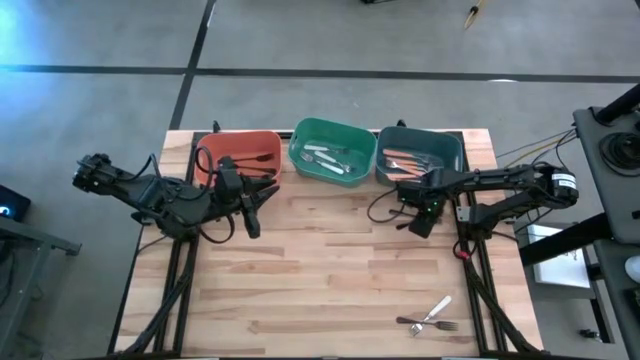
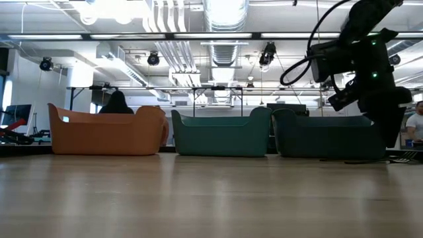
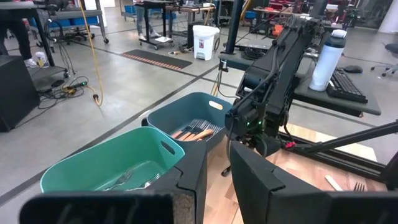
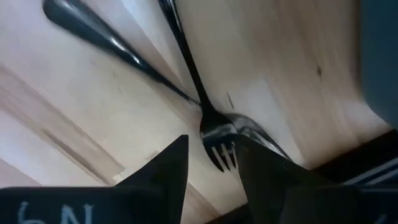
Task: Sort silverware by color (type)
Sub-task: Put the black fork into the orange bin
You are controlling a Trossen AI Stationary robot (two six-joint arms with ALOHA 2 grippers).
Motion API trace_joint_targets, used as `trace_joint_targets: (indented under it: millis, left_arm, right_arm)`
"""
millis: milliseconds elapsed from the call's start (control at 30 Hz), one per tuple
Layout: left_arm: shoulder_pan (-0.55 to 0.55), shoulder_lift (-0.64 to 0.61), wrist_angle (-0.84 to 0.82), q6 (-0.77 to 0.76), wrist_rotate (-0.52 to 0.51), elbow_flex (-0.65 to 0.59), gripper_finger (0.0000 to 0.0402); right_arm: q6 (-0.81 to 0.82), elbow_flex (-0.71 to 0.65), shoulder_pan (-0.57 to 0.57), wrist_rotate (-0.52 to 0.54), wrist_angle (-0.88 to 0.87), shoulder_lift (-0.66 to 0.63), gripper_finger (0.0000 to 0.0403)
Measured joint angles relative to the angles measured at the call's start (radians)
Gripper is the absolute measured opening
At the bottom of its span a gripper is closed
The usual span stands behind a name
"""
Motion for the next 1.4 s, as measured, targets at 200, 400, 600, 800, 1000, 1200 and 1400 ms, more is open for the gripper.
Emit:
trace_joint_targets:
  millis: [200, 400, 600, 800, 1000, 1200, 1400]
  left_arm:
    - [0.0, 0.0, 0.0, 0.0, 0.0, 0.0, 0.0054]
    - [0.0, 0.002, 0.015, 0.0, 0.0, 0.0, 0.0054]
    - [0.0, 0.019, 0.02, 0.0, 0.0, 0.0, 0.0054]
    - [0.0, 0.037, 0.021, 0.0, 0.0, 0.0, 0.0054]
    - [0.0, 0.051, 0.024, -0.006, 0.0, 0.0, 0.0054]
    - [0.0, 0.059, 0.024, -0.011, 0.0, 0.0, 0.0054]
    - [0.0, 0.059, 0.024, -0.011, 0.0, 0.0, 0.0054]
  right_arm:
    - [0.019, 0.0, 0.0, -0.004, 0.116, 0.007, 0.0125]
    - [0.019, 0.0, -0.002, 0.01, 0.188, 0.077, 0.0125]
    - [0.017, 0.007, -0.002, 0.018, 0.243, 0.185, 0.0125]
    - [0.01, 0.038, -0.002, 0.018, 0.231, 0.265, 0.0124]
    - [-0.01, 0.039, -0.001, 0.006, 0.246, 0.309, 0.0073]
    - [-0.019, 0.039, 0.0, -0.01, 0.247, 0.331, 0.0014]
    - [0.001, 0.067, 0.001, -0.024, 0.207, 0.24, 0.0011]
